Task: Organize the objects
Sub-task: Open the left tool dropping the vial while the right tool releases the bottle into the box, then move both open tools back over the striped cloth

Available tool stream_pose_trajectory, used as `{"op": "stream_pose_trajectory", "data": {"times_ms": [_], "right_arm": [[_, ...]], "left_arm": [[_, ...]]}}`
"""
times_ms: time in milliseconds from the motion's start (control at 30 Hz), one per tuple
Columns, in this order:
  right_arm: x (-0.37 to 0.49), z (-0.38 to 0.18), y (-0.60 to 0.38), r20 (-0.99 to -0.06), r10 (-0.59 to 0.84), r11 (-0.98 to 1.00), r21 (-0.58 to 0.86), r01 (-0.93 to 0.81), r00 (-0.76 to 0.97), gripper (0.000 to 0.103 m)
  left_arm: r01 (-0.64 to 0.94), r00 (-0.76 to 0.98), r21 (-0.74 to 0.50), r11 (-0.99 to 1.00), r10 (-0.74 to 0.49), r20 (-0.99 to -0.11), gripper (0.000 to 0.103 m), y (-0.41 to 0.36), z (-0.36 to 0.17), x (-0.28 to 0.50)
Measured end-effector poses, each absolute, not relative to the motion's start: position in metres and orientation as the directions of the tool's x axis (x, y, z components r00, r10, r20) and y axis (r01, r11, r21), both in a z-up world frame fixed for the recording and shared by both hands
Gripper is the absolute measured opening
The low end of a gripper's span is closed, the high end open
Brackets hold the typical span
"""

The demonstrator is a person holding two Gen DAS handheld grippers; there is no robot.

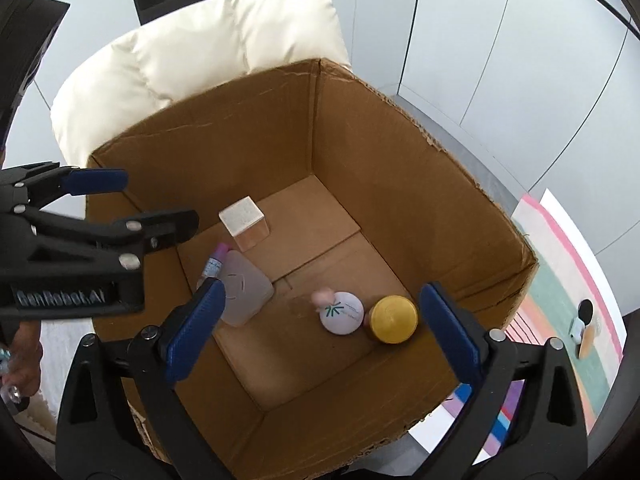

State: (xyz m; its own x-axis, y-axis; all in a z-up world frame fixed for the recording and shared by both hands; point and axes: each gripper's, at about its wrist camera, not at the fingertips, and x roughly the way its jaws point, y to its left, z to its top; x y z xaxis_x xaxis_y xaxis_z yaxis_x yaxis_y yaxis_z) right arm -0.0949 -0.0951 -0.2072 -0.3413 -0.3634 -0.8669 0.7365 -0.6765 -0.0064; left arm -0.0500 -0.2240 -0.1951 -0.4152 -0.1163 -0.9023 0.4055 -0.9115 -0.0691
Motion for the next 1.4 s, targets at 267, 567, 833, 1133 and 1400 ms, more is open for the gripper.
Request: {"op": "stream_pose_trajectory", "data": {"times_ms": [267, 567, 833, 1133, 1400], "right_arm": [[-0.098, -0.203, -0.091, -0.873, -0.348, -0.700, -0.001, 0.714, -0.342, 0.100], [-0.095, -0.192, -0.082, -0.873, -0.336, -0.720, -0.004, 0.694, -0.354, 0.100], [-0.086, -0.183, -0.069, -0.884, -0.314, -0.744, 0.003, 0.668, -0.346, 0.100], [-0.066, -0.165, -0.043, -0.881, -0.317, -0.772, 0.025, 0.635, -0.352, 0.100], [-0.027, -0.157, -0.012, -0.880, -0.328, -0.765, 0.033, 0.643, -0.345, 0.100]], "left_arm": [[0.415, -0.426, -0.063, -0.908, -0.133, -0.895, 0.088, -0.226, -0.187, -0.045], [0.391, -0.435, -0.033, -0.920, -0.153, -0.888, 0.088, -0.222, -0.178, -0.042], [0.366, -0.437, -0.017, -0.930, -0.155, -0.886, 0.088, -0.218, -0.160, -0.020], [0.396, -0.424, -0.030, -0.918, -0.154, -0.893, 0.088, -0.211, -0.152, 0.022], [0.399, -0.404, -0.029, -0.917, -0.148, -0.903, 0.088, -0.183, -0.152, 0.078]]}}
